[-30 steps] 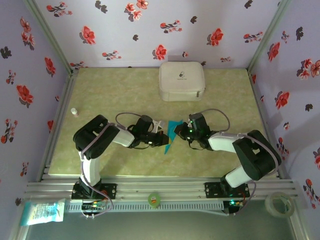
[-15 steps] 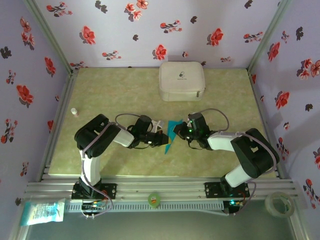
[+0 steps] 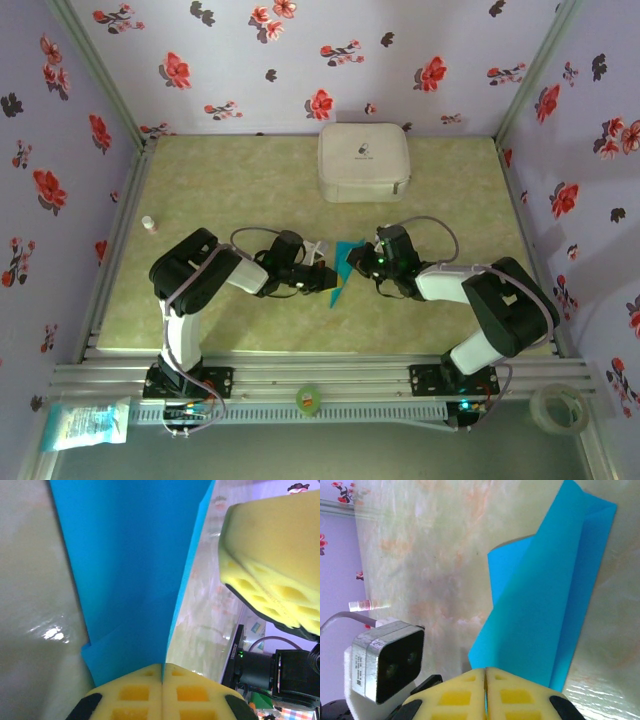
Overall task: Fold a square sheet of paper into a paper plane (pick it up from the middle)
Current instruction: Fold the wing for the fifth time at the center of the table.
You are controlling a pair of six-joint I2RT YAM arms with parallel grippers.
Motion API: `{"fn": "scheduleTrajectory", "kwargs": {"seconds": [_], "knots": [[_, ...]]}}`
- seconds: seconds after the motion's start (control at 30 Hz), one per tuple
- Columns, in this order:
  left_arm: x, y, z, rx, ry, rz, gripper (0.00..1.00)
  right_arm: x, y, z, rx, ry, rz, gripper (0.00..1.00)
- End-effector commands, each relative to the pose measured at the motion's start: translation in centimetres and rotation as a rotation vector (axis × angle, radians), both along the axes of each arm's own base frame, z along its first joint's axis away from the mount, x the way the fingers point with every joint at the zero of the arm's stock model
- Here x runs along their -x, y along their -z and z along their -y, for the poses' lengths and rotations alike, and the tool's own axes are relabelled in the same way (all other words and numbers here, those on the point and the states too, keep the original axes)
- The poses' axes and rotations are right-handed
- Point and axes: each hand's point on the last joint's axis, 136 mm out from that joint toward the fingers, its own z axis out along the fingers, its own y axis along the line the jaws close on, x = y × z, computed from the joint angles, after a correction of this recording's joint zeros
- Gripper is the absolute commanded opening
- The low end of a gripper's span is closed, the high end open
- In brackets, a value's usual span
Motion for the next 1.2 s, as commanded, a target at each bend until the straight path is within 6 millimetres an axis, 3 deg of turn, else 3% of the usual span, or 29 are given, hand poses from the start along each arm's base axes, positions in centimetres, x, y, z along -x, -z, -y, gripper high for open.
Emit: {"fn": "scheduleTrajectory", "kwargs": {"seconds": [0.0, 0.57, 0.97, 1.17], "knots": [[0.3, 1.2, -0.5, -0.021, 0.0, -0.048, 0.0, -0.3, -0.2, -0.5, -0.035, -0.004, 0.018, 0.08], [0.4, 1.8, -0.9, -0.054, -0.019, -0.092, 0.0, -0.8, 2.2, -0.3, -0.048, 0.014, -0.019, 0.08], [0.1, 2.3, -1.6, -0.082, -0.06, -0.11, 0.0, -0.3, 1.3, 1.1, -0.042, 0.044, 0.005, 0.09], [0.0, 2.5, -1.7, -0.083, -0.065, -0.114, 0.0, -0.2, 1.2, 0.1, -0.067, -0.004, 0.0, 0.08]]}}
